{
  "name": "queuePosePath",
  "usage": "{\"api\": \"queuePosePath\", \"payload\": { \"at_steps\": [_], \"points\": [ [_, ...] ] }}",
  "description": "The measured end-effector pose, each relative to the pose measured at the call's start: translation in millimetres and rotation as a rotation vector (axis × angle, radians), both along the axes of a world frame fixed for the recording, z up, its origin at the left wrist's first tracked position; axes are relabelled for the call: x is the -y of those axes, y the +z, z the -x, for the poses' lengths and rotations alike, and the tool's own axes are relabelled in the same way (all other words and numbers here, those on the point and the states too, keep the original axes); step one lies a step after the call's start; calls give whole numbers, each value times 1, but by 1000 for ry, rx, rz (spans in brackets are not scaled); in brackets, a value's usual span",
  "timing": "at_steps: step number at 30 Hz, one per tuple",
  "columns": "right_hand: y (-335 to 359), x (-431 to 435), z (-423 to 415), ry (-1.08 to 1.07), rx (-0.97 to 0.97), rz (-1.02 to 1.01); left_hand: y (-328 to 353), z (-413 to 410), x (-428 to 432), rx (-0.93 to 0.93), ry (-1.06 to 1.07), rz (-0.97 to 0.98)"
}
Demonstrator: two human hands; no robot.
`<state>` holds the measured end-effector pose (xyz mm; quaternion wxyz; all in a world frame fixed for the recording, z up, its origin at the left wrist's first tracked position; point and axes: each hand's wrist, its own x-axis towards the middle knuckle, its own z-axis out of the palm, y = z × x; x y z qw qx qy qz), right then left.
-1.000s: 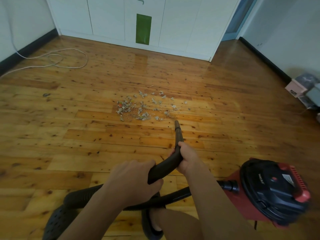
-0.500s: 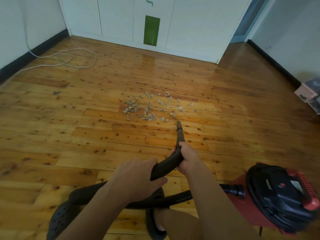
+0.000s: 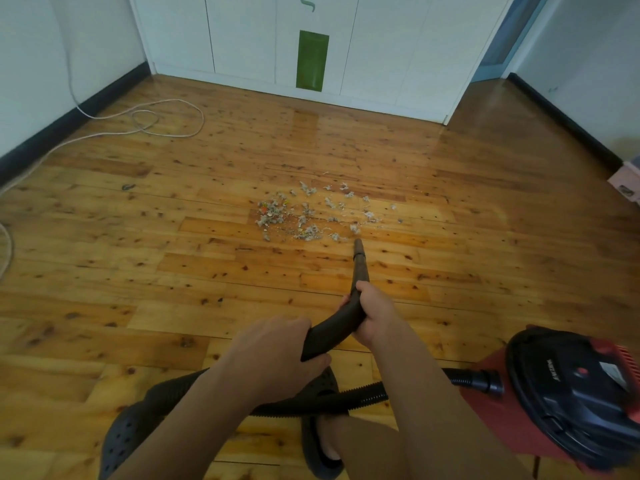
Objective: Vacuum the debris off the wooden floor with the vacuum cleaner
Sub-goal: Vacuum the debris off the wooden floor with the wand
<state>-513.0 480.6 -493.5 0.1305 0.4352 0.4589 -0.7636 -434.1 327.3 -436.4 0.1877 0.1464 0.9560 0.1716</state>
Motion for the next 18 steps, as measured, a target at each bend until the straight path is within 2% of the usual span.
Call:
{"api": "queuePosePath", "payload": {
  "at_steps": [4,18],
  "points": [
    [2,5,-2,21,1,13,1,-2,0,45,25,-15],
    [7,21,-3,79,7,32,5,-4,10,-6,12,8]
  ]
}}
